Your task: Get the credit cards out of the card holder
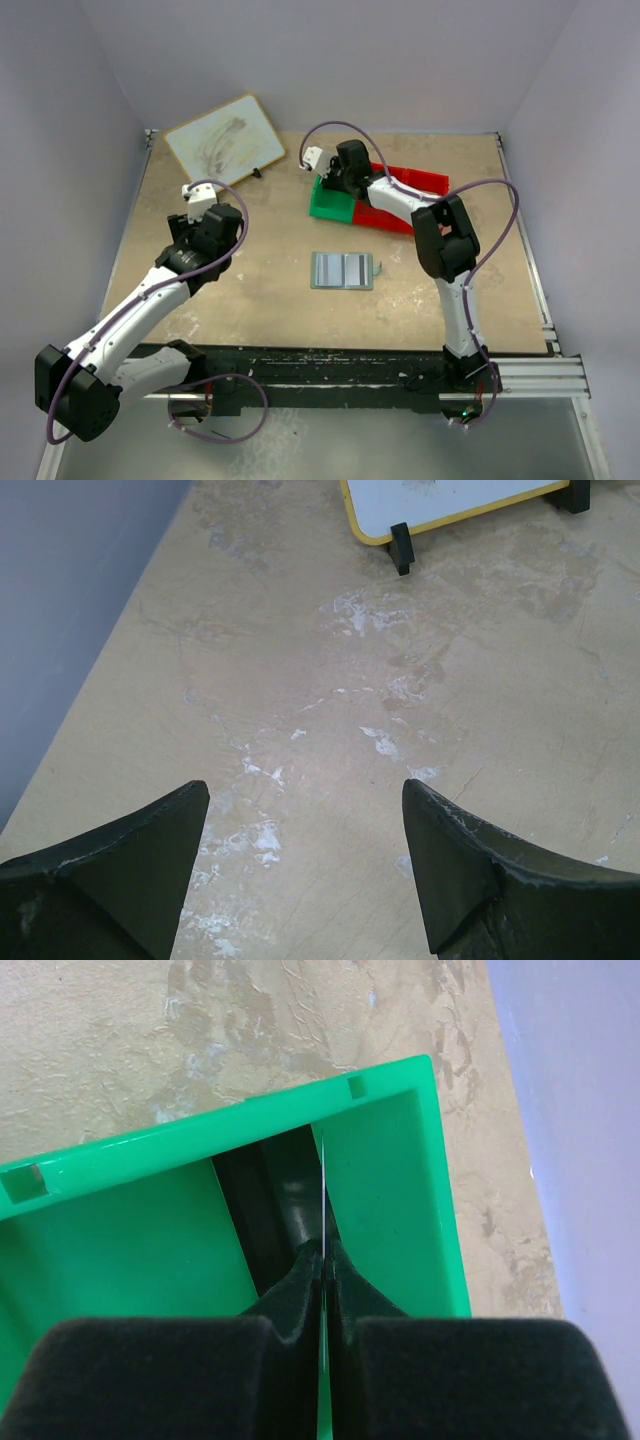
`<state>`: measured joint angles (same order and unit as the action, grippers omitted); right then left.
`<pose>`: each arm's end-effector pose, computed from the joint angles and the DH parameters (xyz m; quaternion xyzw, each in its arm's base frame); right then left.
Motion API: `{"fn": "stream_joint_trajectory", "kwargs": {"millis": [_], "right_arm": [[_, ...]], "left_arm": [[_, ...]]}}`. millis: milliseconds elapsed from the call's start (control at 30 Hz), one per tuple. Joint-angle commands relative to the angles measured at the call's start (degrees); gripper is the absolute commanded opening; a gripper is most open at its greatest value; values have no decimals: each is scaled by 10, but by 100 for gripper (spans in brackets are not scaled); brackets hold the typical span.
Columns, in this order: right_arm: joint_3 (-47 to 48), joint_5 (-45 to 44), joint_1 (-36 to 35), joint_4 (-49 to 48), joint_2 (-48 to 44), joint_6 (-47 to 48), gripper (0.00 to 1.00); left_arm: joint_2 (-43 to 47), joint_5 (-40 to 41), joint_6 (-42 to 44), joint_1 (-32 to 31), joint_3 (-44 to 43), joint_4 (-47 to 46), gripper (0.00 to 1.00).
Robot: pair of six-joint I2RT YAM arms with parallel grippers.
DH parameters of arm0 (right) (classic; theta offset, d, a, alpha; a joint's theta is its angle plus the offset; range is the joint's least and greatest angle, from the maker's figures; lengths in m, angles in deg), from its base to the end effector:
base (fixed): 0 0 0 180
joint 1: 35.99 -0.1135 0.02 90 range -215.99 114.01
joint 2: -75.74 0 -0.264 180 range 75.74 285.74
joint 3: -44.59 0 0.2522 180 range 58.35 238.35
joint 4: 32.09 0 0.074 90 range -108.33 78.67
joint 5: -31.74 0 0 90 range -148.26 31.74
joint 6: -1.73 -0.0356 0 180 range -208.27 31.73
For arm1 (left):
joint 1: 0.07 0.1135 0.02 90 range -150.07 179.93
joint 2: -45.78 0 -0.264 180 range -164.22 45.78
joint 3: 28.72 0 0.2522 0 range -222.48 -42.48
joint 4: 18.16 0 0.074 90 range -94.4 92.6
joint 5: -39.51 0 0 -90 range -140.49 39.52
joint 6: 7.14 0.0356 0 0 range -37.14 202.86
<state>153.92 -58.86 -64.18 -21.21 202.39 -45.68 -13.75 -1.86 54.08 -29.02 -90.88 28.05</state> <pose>0.4540 0.2429 0.1984 -0.4947 0.7011 -0.0688 0.5089 0.1956 -0.0776 0.2854 -0.1610 0.8378 0.1580 0.4972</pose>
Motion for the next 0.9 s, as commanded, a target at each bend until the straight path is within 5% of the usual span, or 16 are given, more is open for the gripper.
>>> {"fn": "stream_joint_trajectory", "kwargs": {"millis": [0,467,867], "right_arm": [[21,-5,-1,-12,-3,50,0],[34,-22,-1,-31,39,71,4],[43,-6,-1,2,53,69,22]], "left_arm": [[-1,5,13,2,-16,-3,76],[-5,12,14,2,-16,-4,76],[-4,26,10,2,-17,3,76]]}}
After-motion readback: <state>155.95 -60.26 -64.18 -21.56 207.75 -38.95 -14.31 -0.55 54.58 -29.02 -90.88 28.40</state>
